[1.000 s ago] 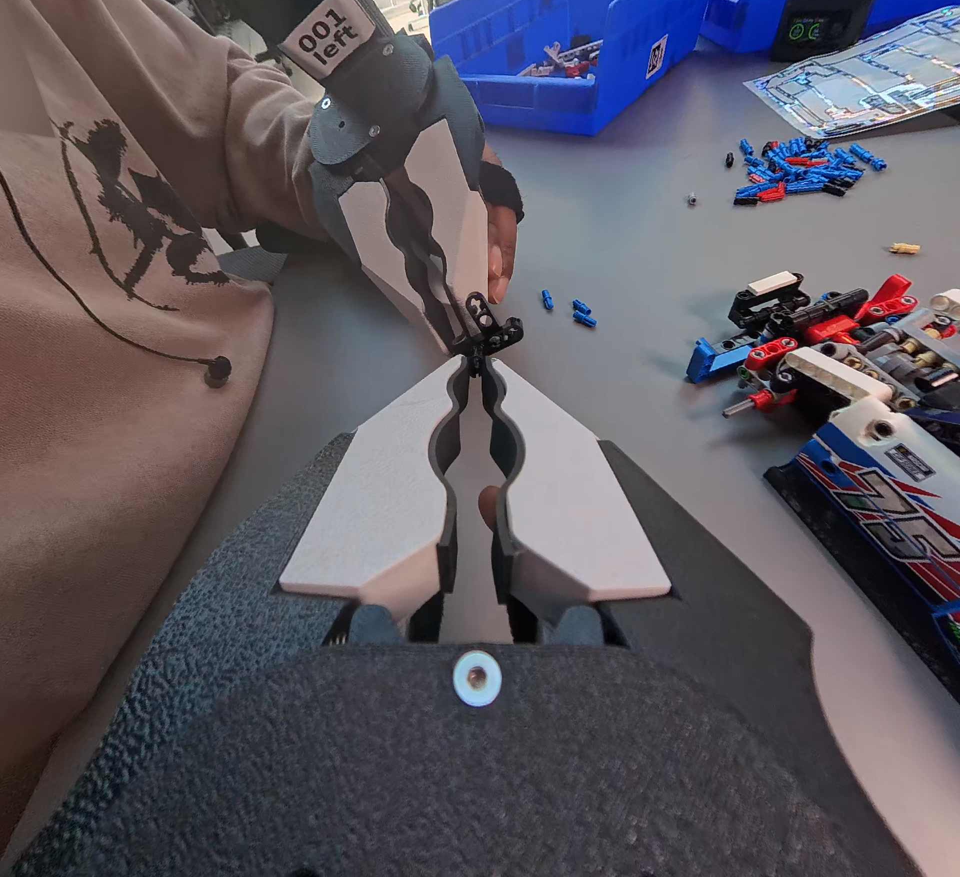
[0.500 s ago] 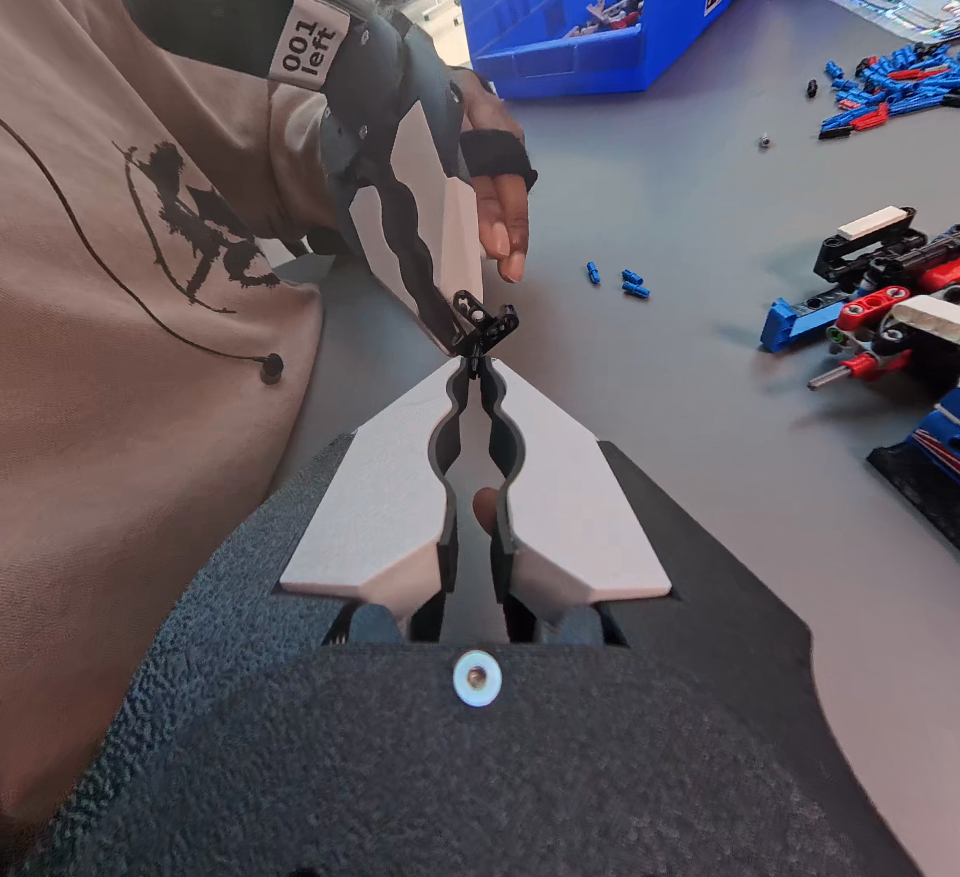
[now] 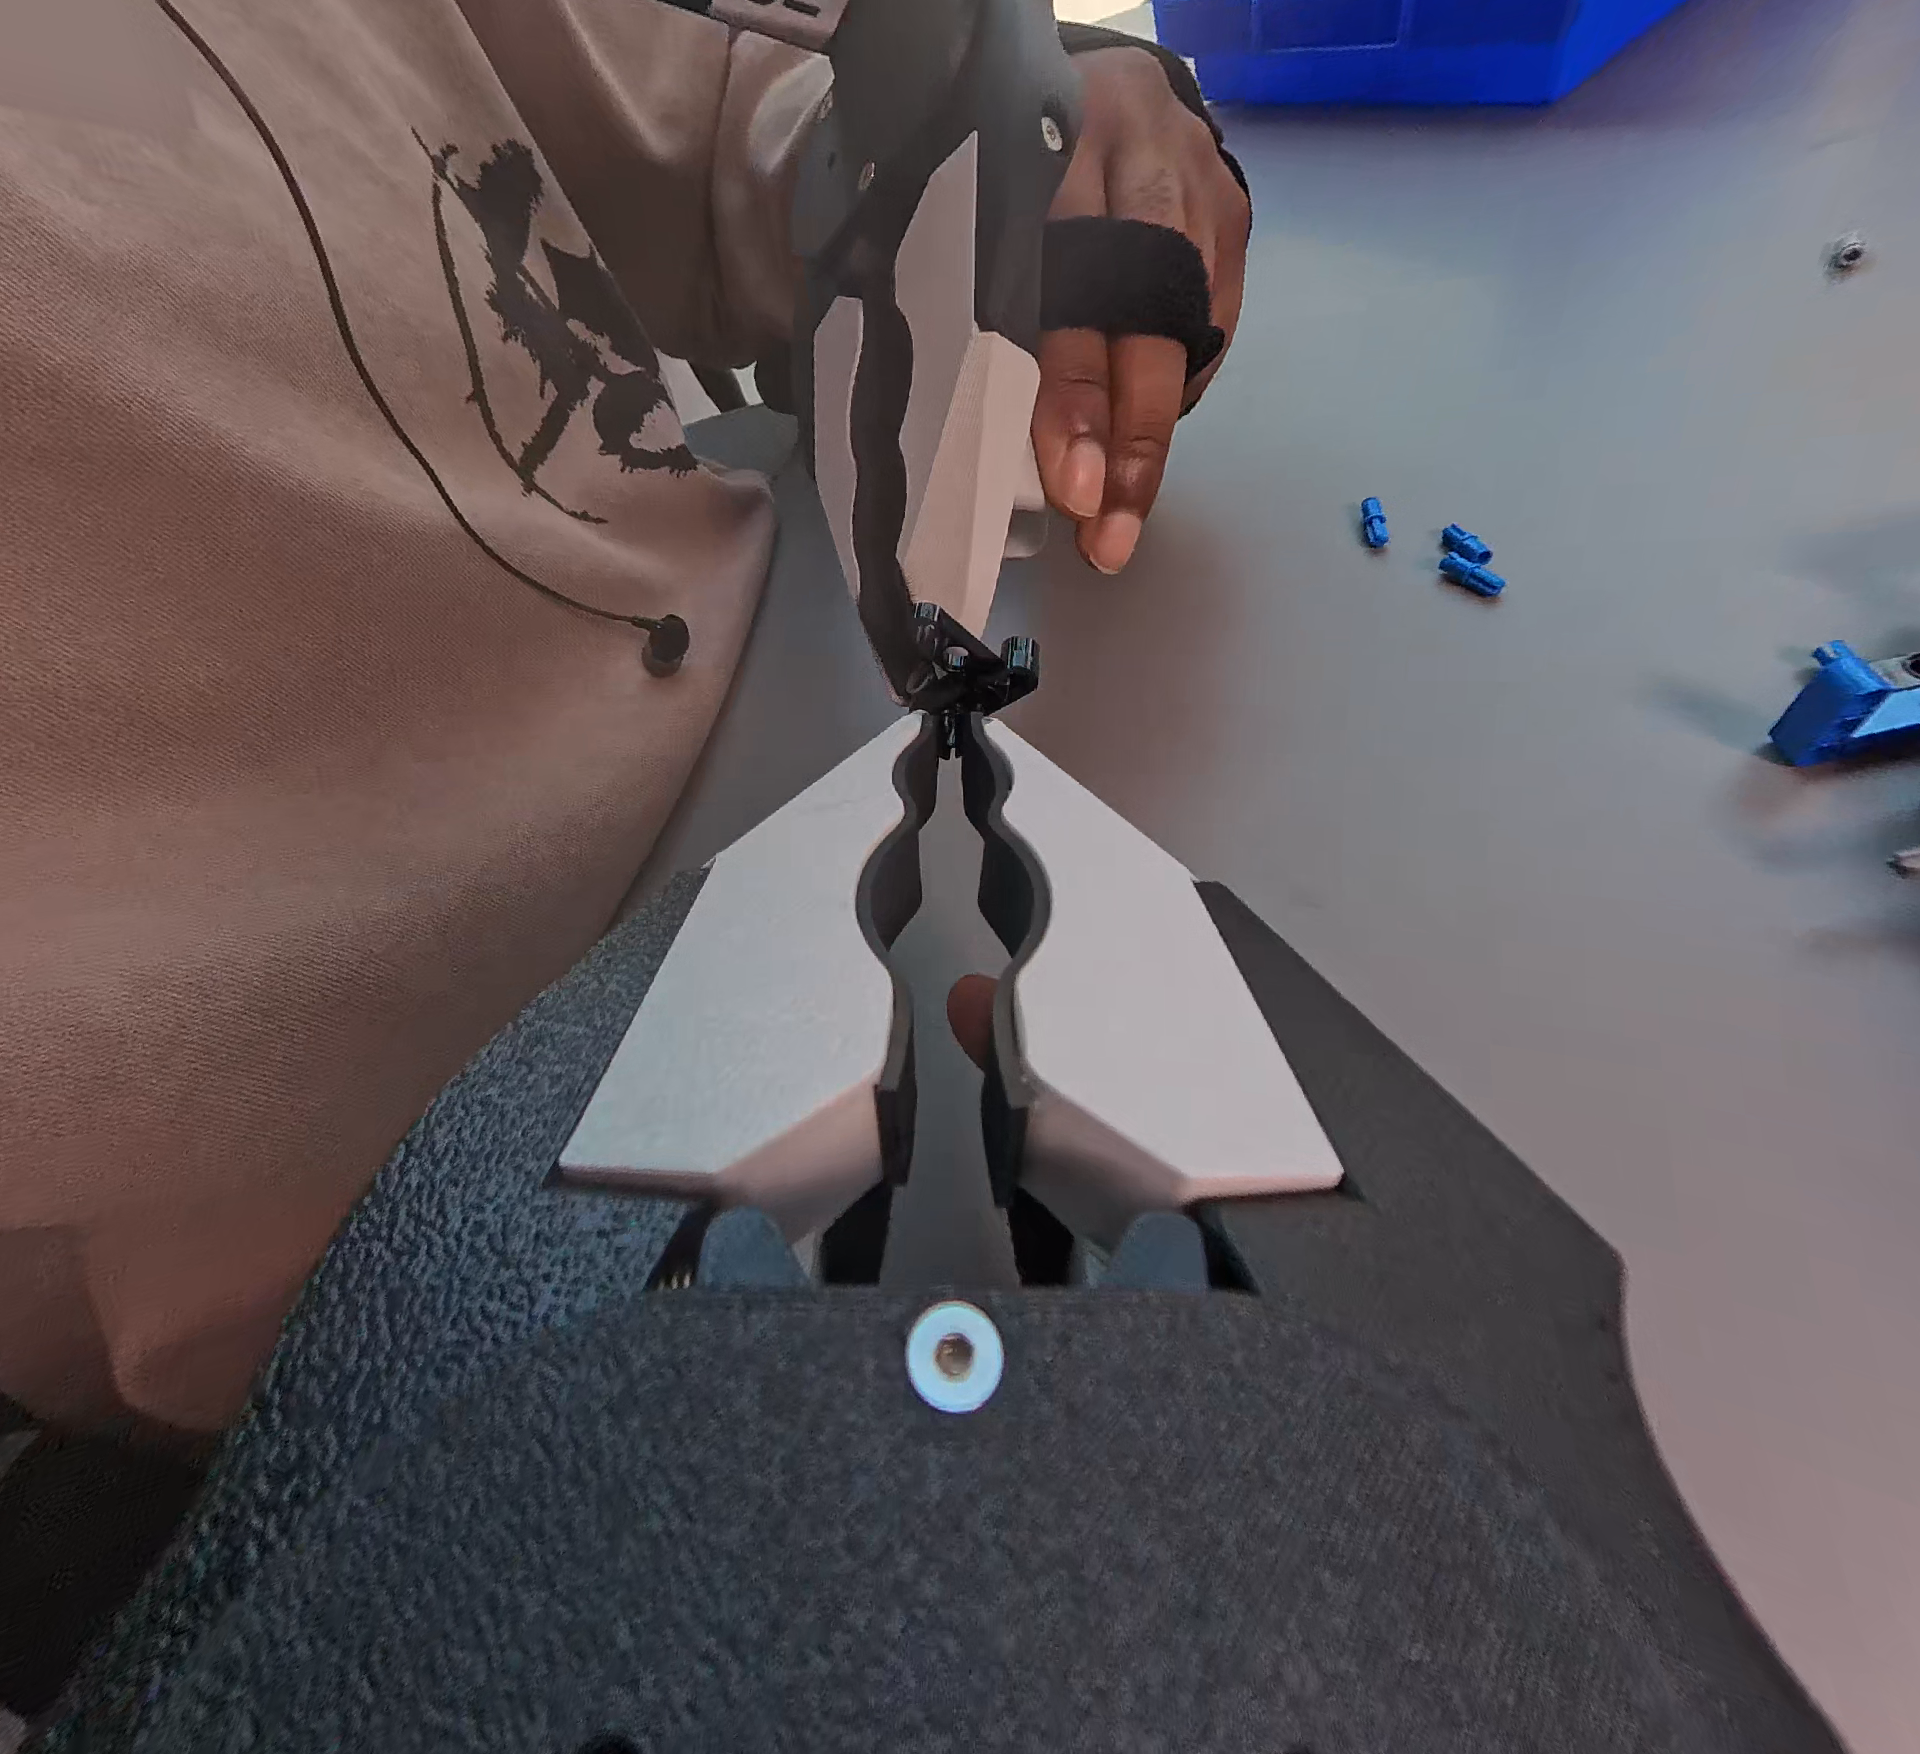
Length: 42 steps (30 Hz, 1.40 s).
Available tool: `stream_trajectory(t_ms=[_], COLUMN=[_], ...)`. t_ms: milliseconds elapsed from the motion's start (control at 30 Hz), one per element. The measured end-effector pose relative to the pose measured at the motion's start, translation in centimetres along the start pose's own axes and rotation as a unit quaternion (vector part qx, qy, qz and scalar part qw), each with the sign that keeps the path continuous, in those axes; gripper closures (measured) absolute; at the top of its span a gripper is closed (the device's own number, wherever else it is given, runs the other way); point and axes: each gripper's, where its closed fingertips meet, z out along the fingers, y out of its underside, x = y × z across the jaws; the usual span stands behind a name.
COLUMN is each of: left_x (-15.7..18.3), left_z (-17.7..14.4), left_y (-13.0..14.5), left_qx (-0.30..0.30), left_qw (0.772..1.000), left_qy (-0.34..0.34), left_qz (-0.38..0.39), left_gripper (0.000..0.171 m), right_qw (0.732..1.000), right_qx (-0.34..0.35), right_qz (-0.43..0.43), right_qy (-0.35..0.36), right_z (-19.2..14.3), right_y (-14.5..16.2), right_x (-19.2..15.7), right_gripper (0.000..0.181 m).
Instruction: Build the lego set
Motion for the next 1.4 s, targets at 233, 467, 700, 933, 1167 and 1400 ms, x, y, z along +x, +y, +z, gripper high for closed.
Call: stream_trajectory(t_ms=[233,467,700,933,1167,1400], left_x=[-2.4,-4.0,-4.1,-5.3,-5.1,-3.2], left_z=[-0.6,-1.6,-1.6,-2.1,-2.7,-2.3], left_y=[0.4,0.3,0.3,0.4,-0.4,-1.5], left_qx=[0.004,0.040,0.050,0.067,0.103,0.128], left_qw=[0.998,0.993,0.990,0.979,0.973,0.964], left_qy=[-0.049,-0.068,-0.064,-0.077,-0.046,0.021], left_qz=[-0.025,-0.093,-0.115,-0.174,-0.202,-0.232], left_gripper=[0.166,0.165,0.165,0.165,0.166,0.166], right_qw=[0.997,0.992,0.991,0.984,0.980,0.986], right_qx=[0.056,0.095,0.105,0.133,0.170,0.130], right_qz=[0.041,0.017,0.002,0.012,0.017,-0.051], right_qy=[0.026,0.076,0.085,0.115,0.099,0.089], right_z=[-0.9,-2.1,-1.5,-1.8,-2.3,-0.6], right_y=[-1.4,-2.9,-3.4,-4.2,-5.1,-4.5], right_x=[1.5,2.6,2.5,3.5,3.3,1.6], right_gripper=[0.176,0.171,0.179,0.179,0.153,0.113])
